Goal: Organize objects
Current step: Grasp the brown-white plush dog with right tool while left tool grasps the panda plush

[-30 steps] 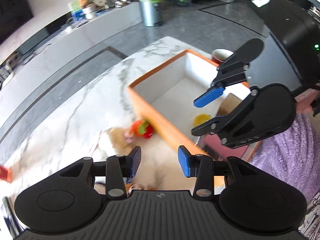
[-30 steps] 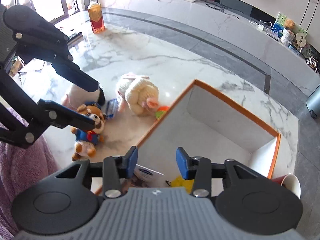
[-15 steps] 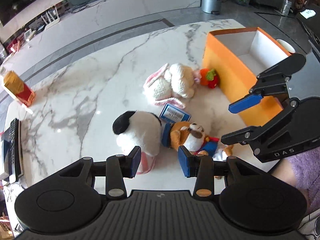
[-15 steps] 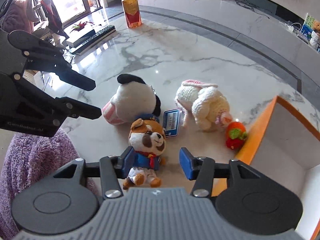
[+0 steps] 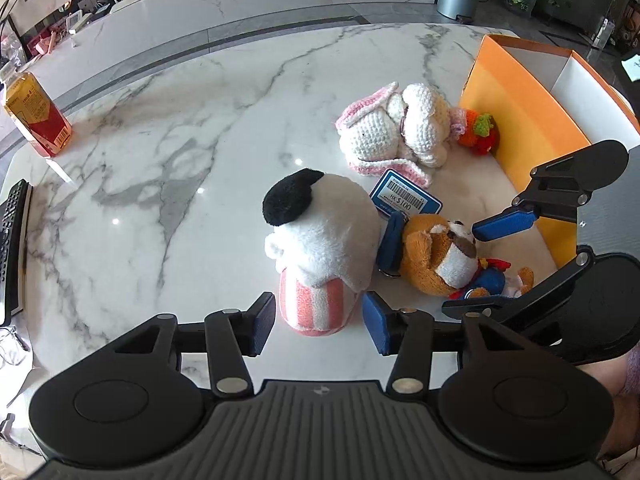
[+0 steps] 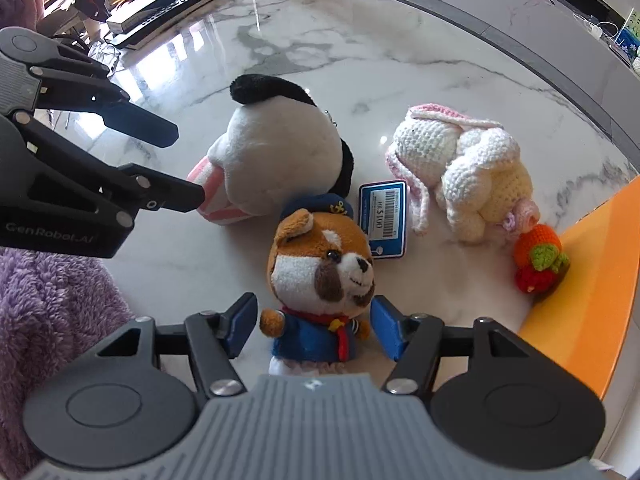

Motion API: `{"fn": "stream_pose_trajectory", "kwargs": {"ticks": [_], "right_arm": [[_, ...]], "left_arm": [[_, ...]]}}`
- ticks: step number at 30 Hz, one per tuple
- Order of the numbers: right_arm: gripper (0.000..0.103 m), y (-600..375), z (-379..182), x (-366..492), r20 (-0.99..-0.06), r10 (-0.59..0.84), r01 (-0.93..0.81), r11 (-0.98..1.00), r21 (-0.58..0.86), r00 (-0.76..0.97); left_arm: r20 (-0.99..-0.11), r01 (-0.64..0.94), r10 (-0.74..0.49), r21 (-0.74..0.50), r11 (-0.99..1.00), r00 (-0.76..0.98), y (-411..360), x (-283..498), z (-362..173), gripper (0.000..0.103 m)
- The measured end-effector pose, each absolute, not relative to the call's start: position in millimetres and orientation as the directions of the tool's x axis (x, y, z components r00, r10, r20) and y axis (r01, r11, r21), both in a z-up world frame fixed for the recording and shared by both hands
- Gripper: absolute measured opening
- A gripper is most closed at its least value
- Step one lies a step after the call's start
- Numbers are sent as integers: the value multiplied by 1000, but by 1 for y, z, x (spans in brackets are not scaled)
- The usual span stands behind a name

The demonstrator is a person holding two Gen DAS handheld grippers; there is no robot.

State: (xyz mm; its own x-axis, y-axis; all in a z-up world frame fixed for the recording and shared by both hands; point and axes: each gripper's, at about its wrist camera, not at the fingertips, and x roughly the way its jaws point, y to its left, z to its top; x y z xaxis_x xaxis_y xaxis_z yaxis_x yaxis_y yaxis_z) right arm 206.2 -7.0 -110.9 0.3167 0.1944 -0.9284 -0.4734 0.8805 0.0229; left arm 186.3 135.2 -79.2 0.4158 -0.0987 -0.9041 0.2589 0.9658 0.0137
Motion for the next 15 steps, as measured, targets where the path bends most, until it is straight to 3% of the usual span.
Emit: {"fn": "stream_pose_trajectory", "kwargs": {"ticks": [4, 9, 15], "right_arm": [[63, -5, -118, 210, -932, 183, -463, 886, 18, 314], [52, -13, -115, 211, -931, 205, -455, 889, 48, 303], [51, -33, -112, 206, -937, 184, -422, 905, 45, 296]], "left_arm": [[-897, 264, -120, -4, 965, 426, 137, 188, -82, 65], [-888, 265, -138, -19, 964, 438, 137, 190, -85, 74], [-878, 238, -143, -34, 971, 458, 138, 203, -93, 78]]}}
